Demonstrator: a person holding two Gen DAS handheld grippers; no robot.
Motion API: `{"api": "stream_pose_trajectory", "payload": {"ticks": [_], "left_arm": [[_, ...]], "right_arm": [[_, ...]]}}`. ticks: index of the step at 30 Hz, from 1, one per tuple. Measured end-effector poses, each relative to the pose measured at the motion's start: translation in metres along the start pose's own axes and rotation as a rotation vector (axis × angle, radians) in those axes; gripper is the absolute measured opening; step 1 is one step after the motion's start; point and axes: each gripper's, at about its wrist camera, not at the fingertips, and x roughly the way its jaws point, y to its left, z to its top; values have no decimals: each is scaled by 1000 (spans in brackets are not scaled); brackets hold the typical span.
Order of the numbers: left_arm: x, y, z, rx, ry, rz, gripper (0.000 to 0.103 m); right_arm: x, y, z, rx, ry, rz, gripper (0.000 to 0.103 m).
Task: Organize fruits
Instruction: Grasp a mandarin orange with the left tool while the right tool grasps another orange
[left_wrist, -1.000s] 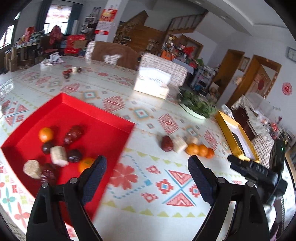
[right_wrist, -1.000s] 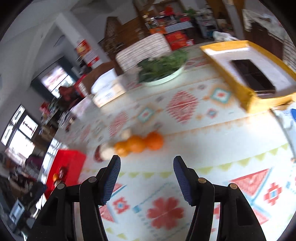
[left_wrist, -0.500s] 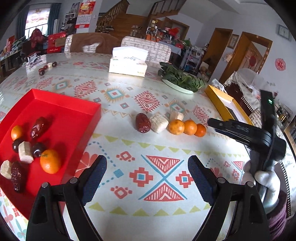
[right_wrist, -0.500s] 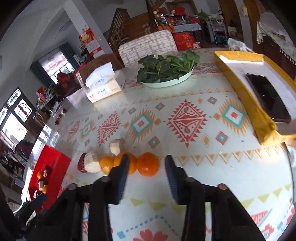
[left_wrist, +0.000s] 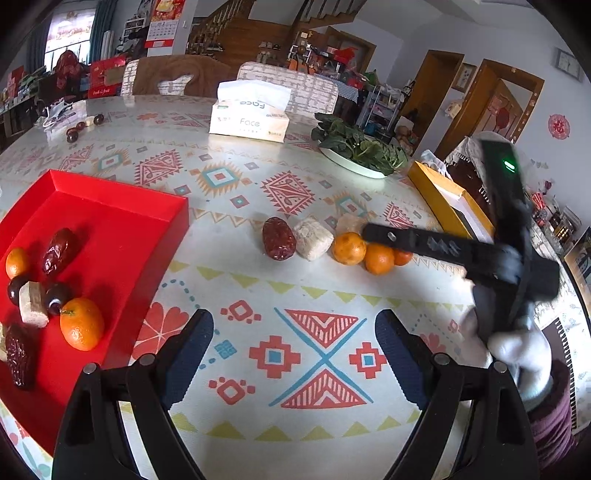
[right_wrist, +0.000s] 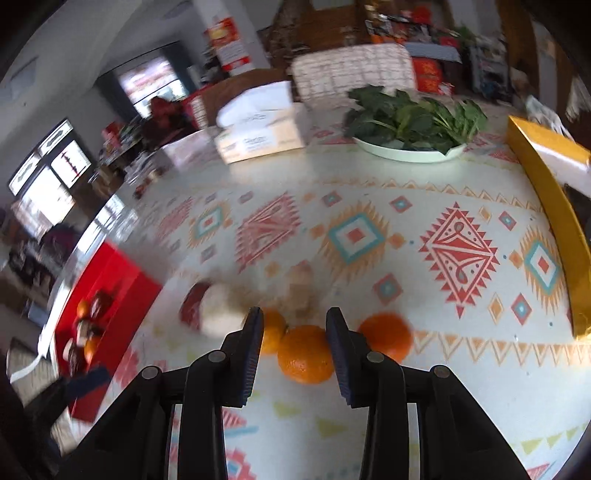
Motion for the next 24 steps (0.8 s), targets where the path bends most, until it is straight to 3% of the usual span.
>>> {"api": "stream_pose_trajectory", "payload": {"ticks": [3, 4, 9, 13, 16, 24], "left_arm": [[-1, 2, -2, -5, 0, 1, 89], [0, 3, -2, -7, 2, -1, 89], [2, -1, -6, -2, 9, -18, 89], [5, -9, -9, 22, 19, -23, 89], [11, -18, -12, 47, 36, -32, 89], [27, -47, -15, 138, 66, -56, 89]], "right_arm": [[-20, -2, -13, 8, 34, 145, 39], [-29, -3, -17, 1, 25, 151, 39], [-54, -18, -23, 26, -80, 20, 40], [-43, -36, -16, 76, -92, -95, 39], [-25, -44, -11, 97, -72, -132, 39], [9, -44, -5, 103, -34, -131, 39]]}}
